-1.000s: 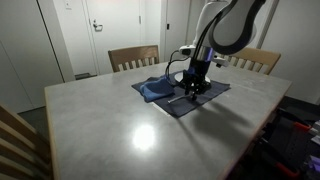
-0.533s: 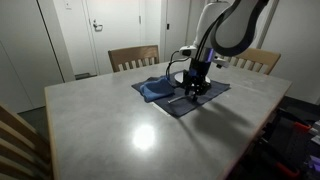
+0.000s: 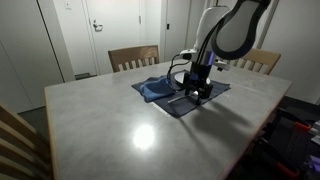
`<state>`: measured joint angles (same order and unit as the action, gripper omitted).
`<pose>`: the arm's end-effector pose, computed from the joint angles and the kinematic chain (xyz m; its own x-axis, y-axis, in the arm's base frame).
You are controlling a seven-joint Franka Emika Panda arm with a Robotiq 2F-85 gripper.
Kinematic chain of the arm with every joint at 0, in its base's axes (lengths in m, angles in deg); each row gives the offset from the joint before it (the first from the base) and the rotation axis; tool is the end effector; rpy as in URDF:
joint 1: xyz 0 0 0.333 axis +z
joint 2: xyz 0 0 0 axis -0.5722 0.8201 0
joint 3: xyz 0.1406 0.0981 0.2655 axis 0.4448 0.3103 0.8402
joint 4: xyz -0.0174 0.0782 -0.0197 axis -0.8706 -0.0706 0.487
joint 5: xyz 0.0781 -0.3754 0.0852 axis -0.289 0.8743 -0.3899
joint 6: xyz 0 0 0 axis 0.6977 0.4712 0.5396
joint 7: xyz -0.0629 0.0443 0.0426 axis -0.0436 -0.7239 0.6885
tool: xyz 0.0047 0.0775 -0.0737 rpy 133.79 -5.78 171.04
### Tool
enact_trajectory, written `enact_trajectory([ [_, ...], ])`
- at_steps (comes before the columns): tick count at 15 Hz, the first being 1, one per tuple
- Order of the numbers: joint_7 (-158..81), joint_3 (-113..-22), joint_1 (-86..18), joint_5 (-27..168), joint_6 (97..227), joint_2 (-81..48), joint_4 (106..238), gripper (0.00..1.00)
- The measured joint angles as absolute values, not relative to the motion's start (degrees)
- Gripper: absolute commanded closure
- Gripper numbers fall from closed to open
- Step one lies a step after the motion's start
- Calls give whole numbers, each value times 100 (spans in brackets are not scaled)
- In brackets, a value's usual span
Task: Pick the fork and put it on the plate
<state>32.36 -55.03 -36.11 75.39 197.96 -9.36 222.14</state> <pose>0.4632 0.0775 0.1394 0.1623 0.9848 0.0616 0.9837 -0.1664 0.0680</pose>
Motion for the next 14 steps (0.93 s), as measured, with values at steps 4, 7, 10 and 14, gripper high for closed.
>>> enact_trajectory([
  [4, 3231, -5448, -3651, 7540, 19805, -990, 22211, 42],
  [7, 3231, -5406, -3681, 7552, 19803, -1020, 22208, 12],
  [10, 3231, -5351, -3711, 7553, 19788, -1028, 22203, 0],
  [14, 3233, -5291, -3787, 7553, 19616, -1161, 22194, 0],
])
